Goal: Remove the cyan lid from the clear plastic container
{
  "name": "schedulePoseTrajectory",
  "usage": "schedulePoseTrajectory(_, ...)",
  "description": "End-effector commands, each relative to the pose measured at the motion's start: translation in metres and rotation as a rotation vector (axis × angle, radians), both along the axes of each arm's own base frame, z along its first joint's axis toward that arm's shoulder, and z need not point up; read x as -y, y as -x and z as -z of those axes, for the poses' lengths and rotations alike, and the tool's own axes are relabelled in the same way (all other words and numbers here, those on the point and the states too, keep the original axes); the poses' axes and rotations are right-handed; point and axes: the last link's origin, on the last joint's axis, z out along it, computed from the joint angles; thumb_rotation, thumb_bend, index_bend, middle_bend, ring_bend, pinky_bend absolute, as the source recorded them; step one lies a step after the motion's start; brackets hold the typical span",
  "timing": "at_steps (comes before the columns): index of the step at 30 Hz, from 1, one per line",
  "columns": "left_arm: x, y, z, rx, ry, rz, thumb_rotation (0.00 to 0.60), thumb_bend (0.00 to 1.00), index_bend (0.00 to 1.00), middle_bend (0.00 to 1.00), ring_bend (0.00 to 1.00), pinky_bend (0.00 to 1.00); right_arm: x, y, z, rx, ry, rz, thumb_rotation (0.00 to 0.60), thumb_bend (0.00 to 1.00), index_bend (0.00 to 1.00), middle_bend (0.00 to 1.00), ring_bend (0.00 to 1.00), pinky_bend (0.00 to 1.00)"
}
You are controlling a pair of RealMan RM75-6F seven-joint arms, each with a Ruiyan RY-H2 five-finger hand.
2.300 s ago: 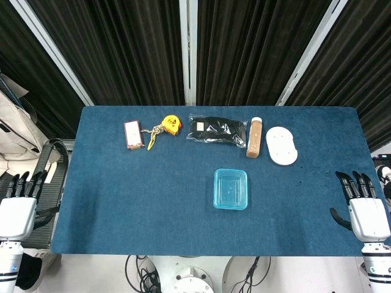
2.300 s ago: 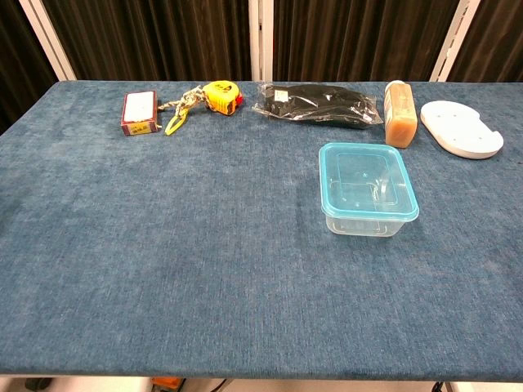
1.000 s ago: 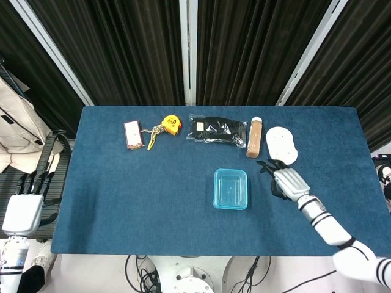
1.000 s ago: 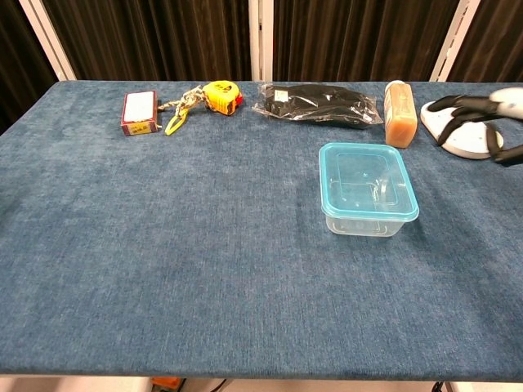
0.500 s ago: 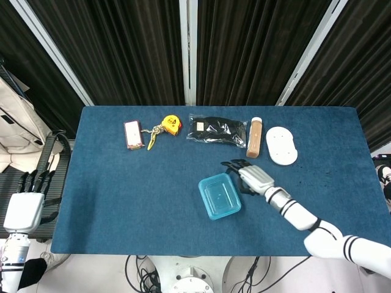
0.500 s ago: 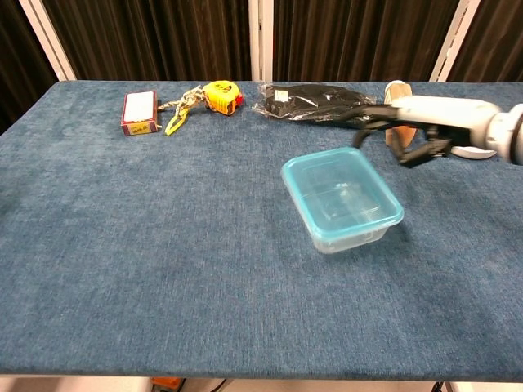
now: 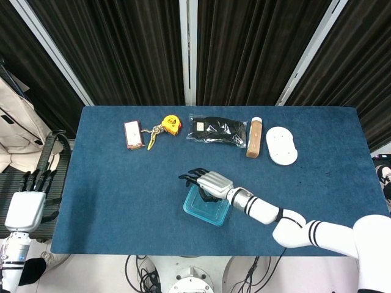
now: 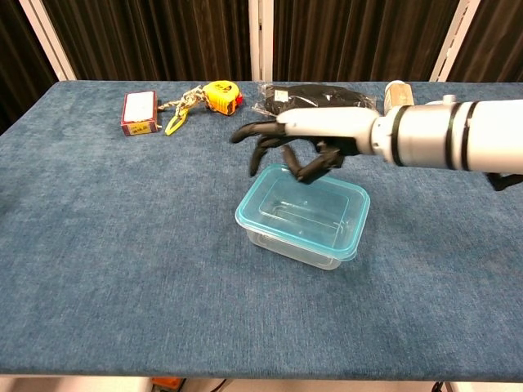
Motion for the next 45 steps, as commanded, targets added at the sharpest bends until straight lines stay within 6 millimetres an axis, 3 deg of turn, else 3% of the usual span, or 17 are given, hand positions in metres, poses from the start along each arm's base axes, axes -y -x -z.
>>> schedulePoseTrajectory(1, -0.005, -0.006, 0.002, -0.002, 0.021, 0.026, 0.6, 0.05, 0.03, 0.07, 0.0, 0.04, -0.005, -0.006, 0.001, 0.012, -0.014, -0.028, 0.6, 0.9, 0.0, 0.24, 0.0, 0.0)
schedulePoseTrajectory(3, -0.012, -0.015, 0.008, 0.007, 0.062, 0.052, 0.6, 0.05, 0.03, 0.07, 0.0, 0.04, -0.004, -0.001, -0.009, 0.025, 0.019, -0.036, 0.6, 0.74, 0.0, 0.24, 0.0, 0.0)
schedulePoseTrajectory(4, -0.016, -0.021, 0.011, 0.016, 0.089, 0.068, 0.6, 0.05, 0.03, 0.07, 0.0, 0.04, -0.002, 0.003, -0.015, 0.034, 0.047, -0.031, 0.6, 0.61, 0.0, 0.23, 0.0, 0.0)
schedulePoseTrajectory(7, -0.031, -0.049, 0.027, 0.077, 0.201, 0.144, 0.6, 0.05, 0.03, 0.06, 0.0, 0.04, 0.003, 0.024, -0.044, 0.07, 0.16, 0.011, 0.6, 0.35, 0.0, 0.2, 0.0, 0.0)
schedulePoseTrajectory(10, -0.046, -0.08, 0.043, 0.096, 0.324, 0.242, 0.6, 0.05, 0.03, 0.06, 0.0, 0.04, -0.001, 0.045, -0.076, 0.1, 0.274, 0.042, 0.6, 0.28, 0.0, 0.17, 0.0, 0.0)
schedulePoseTrajectory(17, -0.058, -0.15, 0.088, 0.079, 0.598, 0.446, 0.6, 0.05, 0.02, 0.01, 0.0, 0.04, -0.03, 0.086, -0.151, 0.096, 0.51, 0.101, 0.6, 0.23, 0.0, 0.16, 0.0, 0.0)
schedulePoseTrajectory(23, -0.07, -0.189, 0.119, 0.005, 0.723, 0.563, 0.6, 0.05, 0.0, 0.0, 0.0, 0.01, -0.054, 0.107, -0.183, 0.107, 0.591, 0.147, 0.6, 0.22, 0.0, 0.16, 0.0, 0.0)
schedulePoseTrajectory(32, -0.086, -0.222, 0.16, -0.007, 0.814, 0.555, 0.6, 0.05, 0.0, 0.0, 0.0, 0.0, -0.074, 0.136, -0.193, 0.124, 0.616, 0.205, 0.6, 0.16, 0.0, 0.16, 0.0, 0.0)
schedulePoseTrajectory(45, -0.107, -0.266, 0.187, -0.002, 0.88, 0.483, 0.6, 0.05, 0.0, 0.0, 0.0, 0.0, -0.076, 0.151, -0.192, 0.156, 0.613, 0.232, 0.6, 0.16, 0.0, 0.16, 0.0, 0.0)
